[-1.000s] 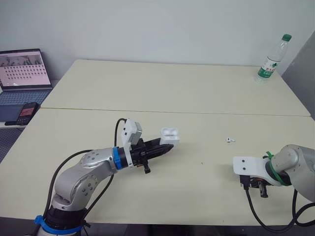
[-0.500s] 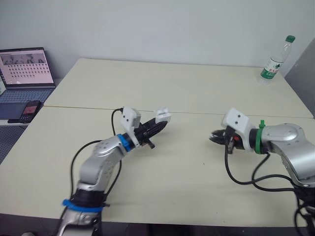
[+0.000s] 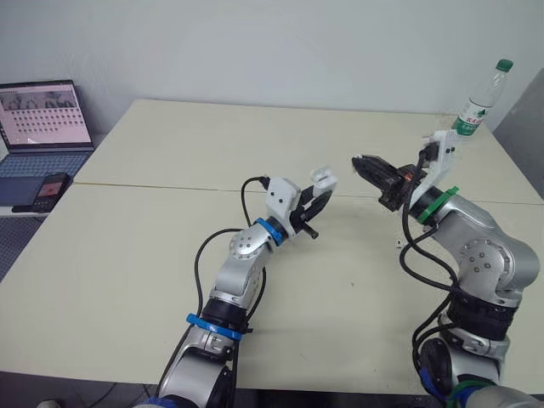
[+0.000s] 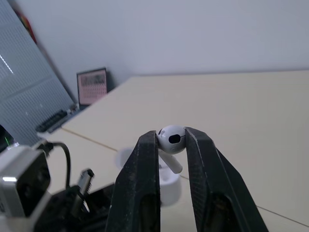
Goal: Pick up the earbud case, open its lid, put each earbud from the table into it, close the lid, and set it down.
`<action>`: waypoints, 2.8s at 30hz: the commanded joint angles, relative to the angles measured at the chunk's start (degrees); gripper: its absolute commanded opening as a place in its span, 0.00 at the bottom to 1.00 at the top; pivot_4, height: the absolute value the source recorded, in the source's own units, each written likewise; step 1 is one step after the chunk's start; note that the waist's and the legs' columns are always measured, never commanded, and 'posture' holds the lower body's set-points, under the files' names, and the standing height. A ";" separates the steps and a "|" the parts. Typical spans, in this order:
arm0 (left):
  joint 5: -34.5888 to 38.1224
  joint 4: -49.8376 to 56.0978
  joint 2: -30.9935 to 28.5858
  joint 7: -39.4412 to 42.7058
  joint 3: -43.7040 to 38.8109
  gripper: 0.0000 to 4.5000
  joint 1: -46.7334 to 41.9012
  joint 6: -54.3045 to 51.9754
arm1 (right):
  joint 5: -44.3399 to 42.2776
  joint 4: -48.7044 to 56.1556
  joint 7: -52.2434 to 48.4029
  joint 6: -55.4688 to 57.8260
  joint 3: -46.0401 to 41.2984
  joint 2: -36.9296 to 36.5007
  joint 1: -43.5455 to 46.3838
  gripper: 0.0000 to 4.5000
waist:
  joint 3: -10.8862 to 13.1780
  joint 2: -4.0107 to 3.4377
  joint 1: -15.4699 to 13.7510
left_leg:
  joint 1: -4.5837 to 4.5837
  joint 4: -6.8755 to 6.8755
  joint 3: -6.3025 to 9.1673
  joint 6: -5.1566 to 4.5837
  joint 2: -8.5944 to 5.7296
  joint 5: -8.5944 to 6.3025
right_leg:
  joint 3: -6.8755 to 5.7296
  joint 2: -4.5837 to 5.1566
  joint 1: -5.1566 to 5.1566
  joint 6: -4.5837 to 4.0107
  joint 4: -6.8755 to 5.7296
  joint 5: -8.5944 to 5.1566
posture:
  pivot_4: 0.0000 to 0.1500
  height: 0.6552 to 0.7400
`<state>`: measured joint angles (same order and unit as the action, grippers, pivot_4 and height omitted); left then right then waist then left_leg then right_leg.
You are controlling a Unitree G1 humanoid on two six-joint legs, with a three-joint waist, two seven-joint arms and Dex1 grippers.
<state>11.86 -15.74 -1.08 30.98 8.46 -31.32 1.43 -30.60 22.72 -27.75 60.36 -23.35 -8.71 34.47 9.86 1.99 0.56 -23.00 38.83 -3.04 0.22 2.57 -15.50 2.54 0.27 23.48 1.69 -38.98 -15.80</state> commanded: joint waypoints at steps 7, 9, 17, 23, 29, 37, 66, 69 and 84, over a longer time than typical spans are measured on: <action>-1.54 3.50 1.39 -1.86 0.06 0.17 0.18 3.61 | -13.03 4.18 11.48 -1.31 -0.56 10.73 -2.26 0.09 | -0.01 -0.01 0.16 | -0.02 0.00 0.00 0.00 -0.02 0.00 | -0.03 -0.01 -0.01 -0.02 0.02 0.01 | 1.00 0.95; -1.50 3.90 1.79 -1.89 0.20 0.17 0.41 3.66 | -14.30 4.33 13.27 -1.67 0.42 11.93 -3.34 0.09 | -0.01 -0.01 0.40 | -0.03 0.00 -0.03 0.00 -0.04 0.00 | -0.03 0.01 -0.01 -0.02 0.03 0.01 | 1.00 0.95; -1.62 4.72 2.15 -1.63 0.64 0.17 0.69 3.09 | -17.13 4.35 17.96 -3.69 4.19 13.64 -6.90 0.09 | -0.01 -0.01 0.89 | -0.02 -0.01 0.02 0.00 -0.02 0.00 | -0.03 -0.02 -0.01 -0.01 0.02 0.01 | 1.00 0.95; -1.27 5.78 2.32 -0.93 1.22 0.17 1.12 2.38 | -17.38 3.46 18.45 -5.90 6.70 11.98 -7.76 0.09 | -0.01 -0.01 1.10 | -0.02 -0.01 0.01 0.00 -0.02 0.00 | -0.04 -0.02 -0.01 -0.01 0.03 0.00 | 1.00 0.95; -0.82 6.37 2.50 -0.23 1.55 0.17 1.27 1.84 | -18.07 1.89 18.73 -7.59 7.40 10.49 -7.25 0.09 | -0.01 -0.01 1.11 | -0.02 -0.01 0.00 0.00 -0.01 0.00 | -0.04 -0.04 0.00 0.00 0.04 0.00 | 1.00 0.95; -0.44 6.94 2.91 -0.36 1.13 0.17 1.66 1.26 | -19.49 0.86 19.56 -8.92 8.36 8.66 -7.65 0.09 | -0.01 -0.01 1.11 | -0.03 -0.02 0.00 0.00 -0.01 0.00 | -0.03 -0.04 0.00 0.00 0.05 0.00 | 1.00 0.95; -3.56 5.56 -3.64 2.53 0.19 0.17 0.46 3.43 | -16.33 -6.66 4.25 -9.95 8.94 -22.92 -7.00 0.95 | 0.02 -0.02 1.08 | -0.04 -0.09 0.01 -0.01 -0.01 0.00 | -0.03 -0.07 0.00 0.01 0.15 0.01 | 1.00 0.95; -2.84 4.28 -6.50 3.81 -1.41 0.17 -0.84 3.30 | -10.24 -10.18 -1.75 -9.82 13.59 -33.46 -9.43 0.95 | 0.02 -0.02 1.05 | -0.04 -0.08 -0.02 -0.01 -0.01 0.00 | -0.02 -0.06 0.00 0.01 0.18 0.00 | 1.00 0.95; 8.19 18.79 -18.39 15.98 -3.51 0.17 6.29 -14.46 | 10.16 -30.23 -22.28 -23.58 30.09 -43.54 -8.13 0.95 | 0.06 -0.02 1.17 | -0.01 -0.08 -0.15 -0.02 0.01 -0.01 | 0.03 -0.02 0.01 0.02 0.24 0.00 | 1.00 0.95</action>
<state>18.26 -0.25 -19.43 46.86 5.57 -24.77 -12.50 -21.38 -6.55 -48.88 38.96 7.39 -52.70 24.94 9.92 1.97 1.73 -23.02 38.76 -3.19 0.20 2.58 -15.51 2.57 0.24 23.48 1.71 -38.74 -15.80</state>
